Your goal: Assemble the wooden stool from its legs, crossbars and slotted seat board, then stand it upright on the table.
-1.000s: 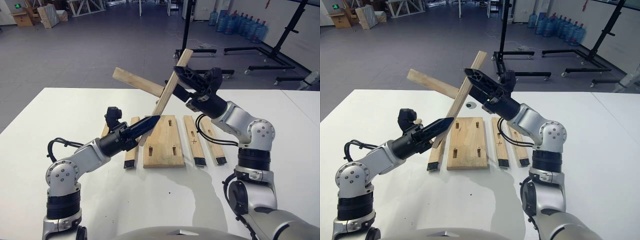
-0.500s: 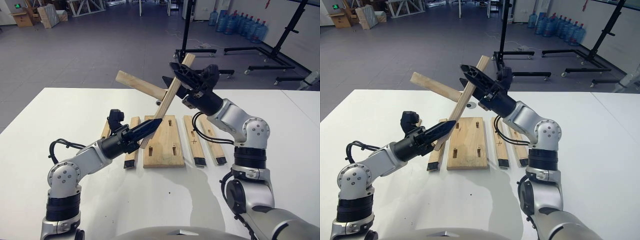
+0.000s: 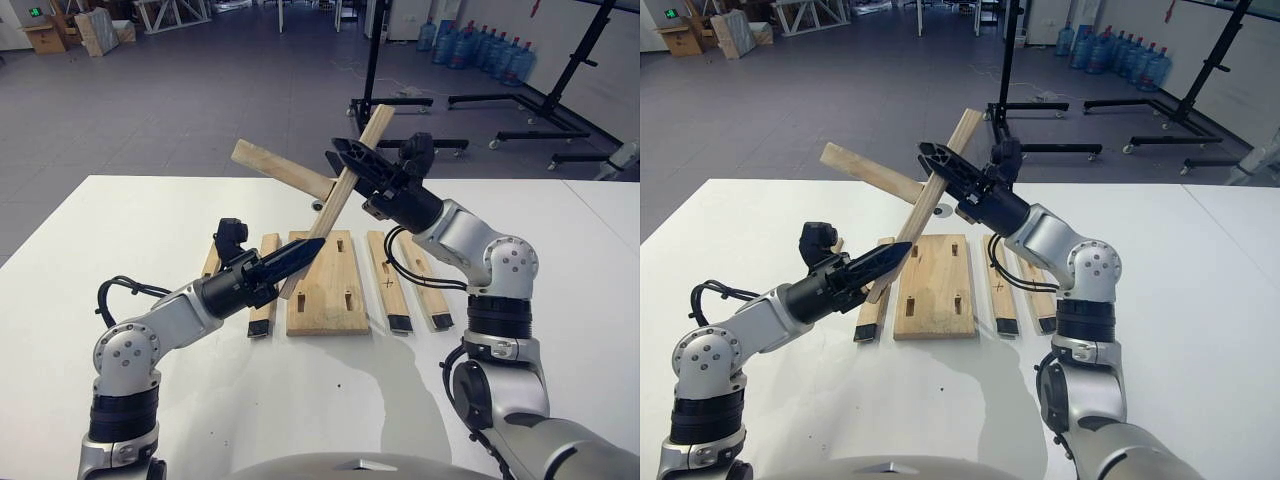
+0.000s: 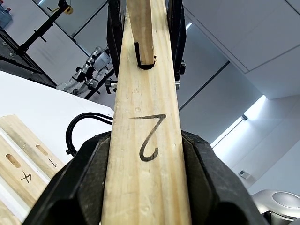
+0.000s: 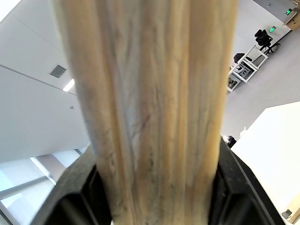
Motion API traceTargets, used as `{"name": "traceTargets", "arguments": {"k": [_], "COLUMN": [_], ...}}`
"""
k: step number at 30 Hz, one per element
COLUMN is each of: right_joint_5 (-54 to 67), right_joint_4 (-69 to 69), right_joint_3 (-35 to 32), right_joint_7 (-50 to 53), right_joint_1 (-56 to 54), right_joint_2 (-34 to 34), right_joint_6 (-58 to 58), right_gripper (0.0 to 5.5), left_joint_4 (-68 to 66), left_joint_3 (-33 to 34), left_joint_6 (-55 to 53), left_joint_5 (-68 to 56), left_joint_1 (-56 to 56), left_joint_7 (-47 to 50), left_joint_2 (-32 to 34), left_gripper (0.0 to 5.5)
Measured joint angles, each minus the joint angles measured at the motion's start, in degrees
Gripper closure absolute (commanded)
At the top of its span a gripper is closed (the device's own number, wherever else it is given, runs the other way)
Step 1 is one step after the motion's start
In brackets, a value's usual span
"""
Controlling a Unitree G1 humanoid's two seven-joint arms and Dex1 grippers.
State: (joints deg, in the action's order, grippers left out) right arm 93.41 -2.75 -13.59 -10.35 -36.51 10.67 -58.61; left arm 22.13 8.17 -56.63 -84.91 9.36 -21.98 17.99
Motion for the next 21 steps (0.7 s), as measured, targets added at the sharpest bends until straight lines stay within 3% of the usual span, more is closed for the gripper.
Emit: {"name": "traceTargets", "arguments": {"k": [7,12,21], "right_joint_5": [-2.57,-9.47,-32.26], "right_joint_4": [2.27,3.38,1.81], "right_joint_3": [0.11,0.62,2.71], "right_joint_7": [-2.87,-7.06,-17.81], "right_joint_1": [1.47,2.51,3.51], "right_joint_2": [0.45,2.33,6.06], "right_joint_6": [0.88,3.09,17.33], "right_gripper": [3.44,3.45,3.45], "left_joint_4": [0.03,0.01,0.44], "left_joint_3": [-0.79,-0.91,8.09], "left_joint_6": [0.42,3.37,10.55], "left_joint_5": [0.57,4.89,5.29], "left_joint_1": [0.0,0.83,6.86], "left_joint_7": [-0.48,2.26,10.45], "left_joint_2": [0.53,0.37,3.41], "left_gripper": [3.47,2.45,1.1]}}
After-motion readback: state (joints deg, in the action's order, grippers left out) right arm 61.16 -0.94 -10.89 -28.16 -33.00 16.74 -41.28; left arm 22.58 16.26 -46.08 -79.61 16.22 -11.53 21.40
